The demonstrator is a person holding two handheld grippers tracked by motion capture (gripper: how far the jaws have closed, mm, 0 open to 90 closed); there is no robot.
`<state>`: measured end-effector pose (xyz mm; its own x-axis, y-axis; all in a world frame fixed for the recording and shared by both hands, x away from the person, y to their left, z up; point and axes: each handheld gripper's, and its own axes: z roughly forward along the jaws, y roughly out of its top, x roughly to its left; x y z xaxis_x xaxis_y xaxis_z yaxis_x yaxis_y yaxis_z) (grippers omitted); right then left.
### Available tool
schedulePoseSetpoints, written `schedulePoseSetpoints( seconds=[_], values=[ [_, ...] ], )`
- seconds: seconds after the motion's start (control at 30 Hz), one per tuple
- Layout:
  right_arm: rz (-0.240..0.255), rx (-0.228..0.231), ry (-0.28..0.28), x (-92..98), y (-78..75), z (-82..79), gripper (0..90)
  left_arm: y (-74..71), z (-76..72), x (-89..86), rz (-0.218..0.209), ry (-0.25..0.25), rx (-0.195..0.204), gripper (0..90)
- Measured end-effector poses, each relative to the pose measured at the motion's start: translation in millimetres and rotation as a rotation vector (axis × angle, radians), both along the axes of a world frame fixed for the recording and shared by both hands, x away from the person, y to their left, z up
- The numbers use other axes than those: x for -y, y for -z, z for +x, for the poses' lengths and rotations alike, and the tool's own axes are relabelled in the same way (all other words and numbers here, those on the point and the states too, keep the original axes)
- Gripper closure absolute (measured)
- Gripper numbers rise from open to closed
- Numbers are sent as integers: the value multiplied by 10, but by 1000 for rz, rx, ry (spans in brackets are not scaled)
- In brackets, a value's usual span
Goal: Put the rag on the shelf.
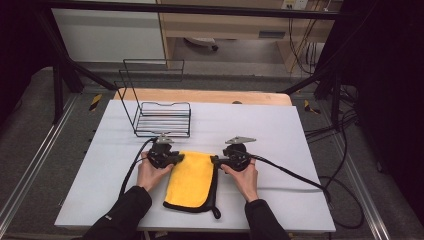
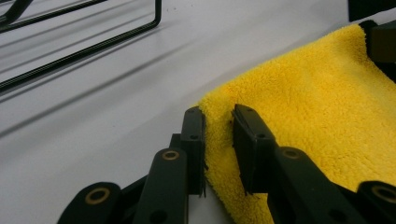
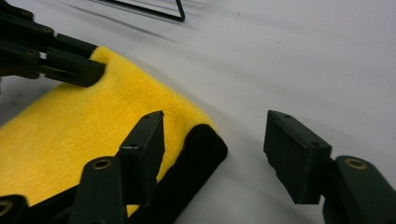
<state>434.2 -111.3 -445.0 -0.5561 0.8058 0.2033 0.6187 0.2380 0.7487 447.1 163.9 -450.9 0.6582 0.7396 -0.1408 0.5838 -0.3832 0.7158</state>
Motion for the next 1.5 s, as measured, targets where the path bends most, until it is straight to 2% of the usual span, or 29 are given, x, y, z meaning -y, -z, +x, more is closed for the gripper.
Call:
schedulePoseSetpoints(
  seconds=[0.1,0.2,0.3,0.5,0.67,0.8,0.87,1.07,1.23,1.4,1.5],
  values=[
    [-12,-31,3,-31,55,23,457,3,-1,-5,1,6,4,736],
    [-19,-40,0,-45,89,25,503,5,0,-7,0,8,5,736],
    [7,-60,-14,-60,93,24,594,5,-1,-4,2,7,7,736],
    [25,-91,-25,-91,92,31,689,2,-11,9,20,15,28,729],
    [41,-98,-36,-96,102,34,747,3,-14,12,20,14,30,729],
    [47,-106,-38,-93,98,39,768,-5,-22,19,18,14,30,766],
    [48,-104,-40,-92,94,38,776,-10,-21,17,15,13,30,802],
    [59,-87,-42,-75,47,19,784,-44,-14,-42,-23,-1,10,829],
    [101,-52,-47,-49,-56,-27,784,-148,-78,-76,-29,-1,60,830],
    [129,-16,-60,-29,-141,-91,785,-250,-149,-136,-77,6,80,830],
    [141,8,-69,-25,-195,-127,785,-309,-192,-167,-84,14,94,830]
  ],
)
